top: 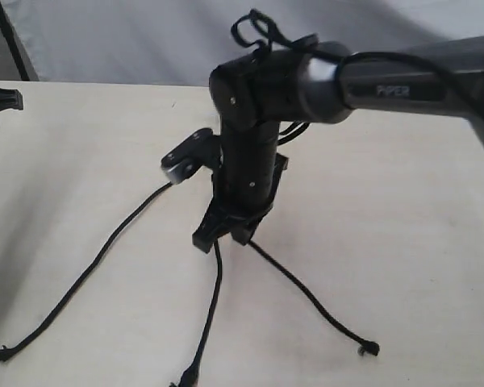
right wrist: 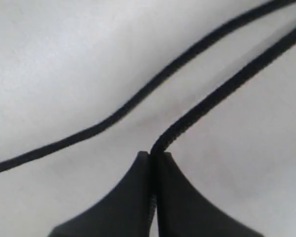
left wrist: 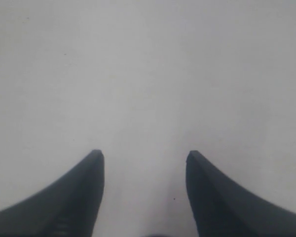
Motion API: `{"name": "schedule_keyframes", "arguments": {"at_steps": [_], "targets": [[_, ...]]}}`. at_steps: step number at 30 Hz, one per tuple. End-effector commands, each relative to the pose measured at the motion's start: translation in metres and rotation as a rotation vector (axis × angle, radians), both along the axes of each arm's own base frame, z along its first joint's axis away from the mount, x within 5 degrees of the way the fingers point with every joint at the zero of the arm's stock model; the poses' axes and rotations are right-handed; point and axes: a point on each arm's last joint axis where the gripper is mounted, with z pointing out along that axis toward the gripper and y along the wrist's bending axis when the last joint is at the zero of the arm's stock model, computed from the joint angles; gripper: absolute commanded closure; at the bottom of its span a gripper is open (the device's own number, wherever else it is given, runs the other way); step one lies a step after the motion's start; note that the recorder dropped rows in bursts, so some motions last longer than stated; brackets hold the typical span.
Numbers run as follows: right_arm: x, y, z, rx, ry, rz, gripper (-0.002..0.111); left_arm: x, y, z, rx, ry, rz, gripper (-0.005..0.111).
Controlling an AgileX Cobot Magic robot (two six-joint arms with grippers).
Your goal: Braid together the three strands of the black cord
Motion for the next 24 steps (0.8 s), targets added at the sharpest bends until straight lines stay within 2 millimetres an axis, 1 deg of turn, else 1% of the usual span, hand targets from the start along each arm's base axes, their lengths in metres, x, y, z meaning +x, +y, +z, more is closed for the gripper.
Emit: {"name": "schedule_keyframes", "arguments": {"at_steps": [1, 3, 6, 10, 13, 17, 19, 24], "targets": [[0.022, -0.046, 0.032, -0.017, -0.104, -0.158, 0.109, -0.001, 0.0, 0.0, -0.002, -0.005, -0.001, 0.057], [0.033, -0.069, 0.037, -0.006, -0.122, -0.228, 0.109, -0.001, 0.0, 0.0, -0.002, -0.005, -0.001, 0.057], [0.049, -0.104, 0.033, 0.0, -0.133, -0.346, 0.109, -0.001, 0.0, 0.0, -0.002, -0.005, -0.001, 0.057], [0.058, -0.14, 0.01, -0.008, -0.119, -0.44, 0.109, -0.001, 0.0, 0.0, -0.002, -0.005, -0.001, 0.057], [0.062, -0.157, -0.004, -0.014, -0.1, -0.485, 0.109, -0.001, 0.0, 0.0, -0.002, -0.005, -0.001, 0.057], [0.063, -0.168, -0.019, -0.026, -0.064, -0.519, 0.109, -0.001, 0.0, 0.0, -0.002, -0.005, -0.001, 0.057], [0.063, -0.168, -0.025, -0.032, -0.051, -0.521, 0.109, -0.001, 0.0, 0.0, -0.005, -0.005, 0.001, 0.057], [0.064, -0.166, -0.031, -0.071, -0.06, -0.486, 0.108, -0.001, 0.0, 0.0, -0.005, -0.005, 0.001, 0.057]]}}
